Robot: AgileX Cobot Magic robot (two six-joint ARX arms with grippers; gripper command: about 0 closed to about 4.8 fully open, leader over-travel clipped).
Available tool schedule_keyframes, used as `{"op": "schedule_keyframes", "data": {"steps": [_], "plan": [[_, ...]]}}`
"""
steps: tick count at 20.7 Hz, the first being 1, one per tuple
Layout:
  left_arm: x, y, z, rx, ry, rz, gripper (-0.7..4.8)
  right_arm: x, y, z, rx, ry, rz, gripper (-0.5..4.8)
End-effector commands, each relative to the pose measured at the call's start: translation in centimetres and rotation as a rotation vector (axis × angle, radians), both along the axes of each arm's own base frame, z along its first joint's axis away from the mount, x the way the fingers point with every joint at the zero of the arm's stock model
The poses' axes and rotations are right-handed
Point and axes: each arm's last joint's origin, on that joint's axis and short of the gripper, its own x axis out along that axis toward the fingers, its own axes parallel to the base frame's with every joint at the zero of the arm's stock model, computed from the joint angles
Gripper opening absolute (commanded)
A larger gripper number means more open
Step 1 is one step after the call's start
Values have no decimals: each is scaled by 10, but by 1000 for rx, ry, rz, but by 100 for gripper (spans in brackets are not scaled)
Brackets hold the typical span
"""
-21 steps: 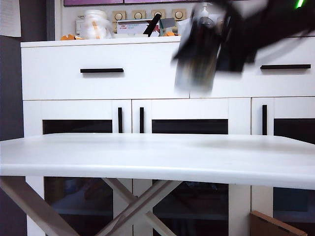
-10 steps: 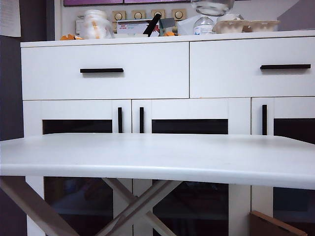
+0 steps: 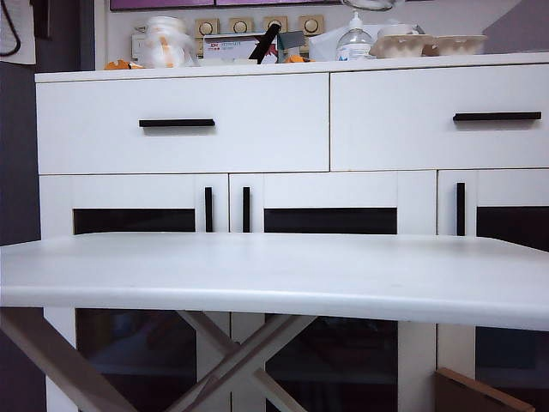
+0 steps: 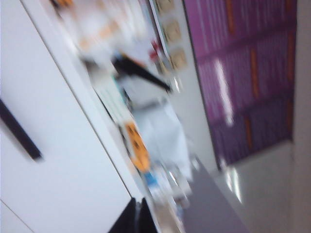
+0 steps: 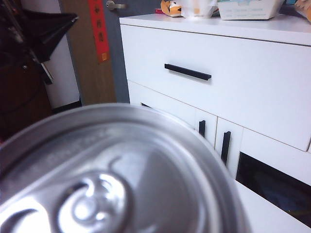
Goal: Pick up a can of beer from the white table, open the left drawer, place the beer inside the drawer, and finally close the drawer.
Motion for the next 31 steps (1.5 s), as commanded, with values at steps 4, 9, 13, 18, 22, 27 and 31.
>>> {"op": "schedule_keyframes", "data": {"steps": [4, 9, 13, 18, 22, 27, 31], "plan": [[33, -1, -26, -62, 87, 55, -6, -3, -1, 12, 20, -91, 2, 53], [78, -8, -36, -55, 111, -39, -6, -3, -1, 12, 19, -92, 2, 53], [121, -13, -41, -107, 112, -101, -4, -3, -1, 12, 17, -95, 2, 53], [157, -18, -47, -105, 101, -151, 225, -3, -1, 12, 1, -110, -2, 53], [175, -20, -53, -106, 140, -145, 230, -3, -1, 12, 1, -110, -2, 53], [186, -21, -68, -122, 182, -143, 319, -3, -1, 12, 2, -110, -2, 53], [193, -21, -84, -197, 223, -133, 320, -3, -1, 12, 2, -110, -2, 53]]}}
